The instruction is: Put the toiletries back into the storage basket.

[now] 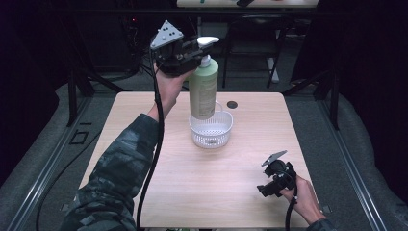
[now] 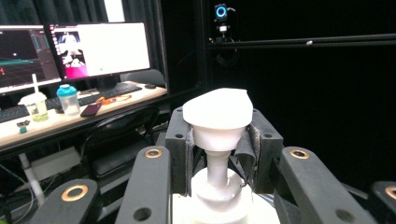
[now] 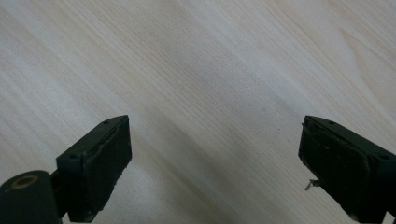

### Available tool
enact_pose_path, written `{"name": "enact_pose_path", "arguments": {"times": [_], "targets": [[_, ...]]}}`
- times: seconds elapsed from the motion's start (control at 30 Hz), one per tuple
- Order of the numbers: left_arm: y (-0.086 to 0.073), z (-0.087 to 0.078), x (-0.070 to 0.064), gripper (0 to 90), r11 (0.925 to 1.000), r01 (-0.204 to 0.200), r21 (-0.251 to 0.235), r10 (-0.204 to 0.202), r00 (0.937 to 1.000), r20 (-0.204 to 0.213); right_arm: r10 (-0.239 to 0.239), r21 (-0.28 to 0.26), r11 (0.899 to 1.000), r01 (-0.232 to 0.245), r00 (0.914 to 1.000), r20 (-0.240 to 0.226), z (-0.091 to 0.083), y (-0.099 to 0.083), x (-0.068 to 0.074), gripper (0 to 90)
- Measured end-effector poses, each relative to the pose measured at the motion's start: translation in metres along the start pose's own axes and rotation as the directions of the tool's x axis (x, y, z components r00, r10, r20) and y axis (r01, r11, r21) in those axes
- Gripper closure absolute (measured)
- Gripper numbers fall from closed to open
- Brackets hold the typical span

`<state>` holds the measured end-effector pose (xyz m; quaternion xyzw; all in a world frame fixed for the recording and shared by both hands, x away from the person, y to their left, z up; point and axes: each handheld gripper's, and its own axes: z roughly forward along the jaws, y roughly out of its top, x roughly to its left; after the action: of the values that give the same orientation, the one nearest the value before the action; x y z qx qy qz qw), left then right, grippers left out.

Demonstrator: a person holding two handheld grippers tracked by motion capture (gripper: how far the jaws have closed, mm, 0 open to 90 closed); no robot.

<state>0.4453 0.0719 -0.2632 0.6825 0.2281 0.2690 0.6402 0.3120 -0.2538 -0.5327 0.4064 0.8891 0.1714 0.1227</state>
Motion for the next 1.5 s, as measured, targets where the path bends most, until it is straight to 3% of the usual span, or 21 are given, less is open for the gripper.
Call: {"name": "enact_pose_path", "arguments": {"times": [0.6,1.5], "targets": [[-0.028,0.024,0.007,67.1,0.9988,0.031,0.039,-0.03,0.9993,-0.023,-0.005,-0.001,1.0,0.005,1.0,-0.001,0.0,0.0,0.0,9.1],[-0.06,0.038,0.01,67.1,0.9954,0.063,0.072,-0.061,0.9978,-0.026,-0.011,0.003,1.0,0.011,0.9999,0.004,0.0,0.0,0.0,9.2]]}}
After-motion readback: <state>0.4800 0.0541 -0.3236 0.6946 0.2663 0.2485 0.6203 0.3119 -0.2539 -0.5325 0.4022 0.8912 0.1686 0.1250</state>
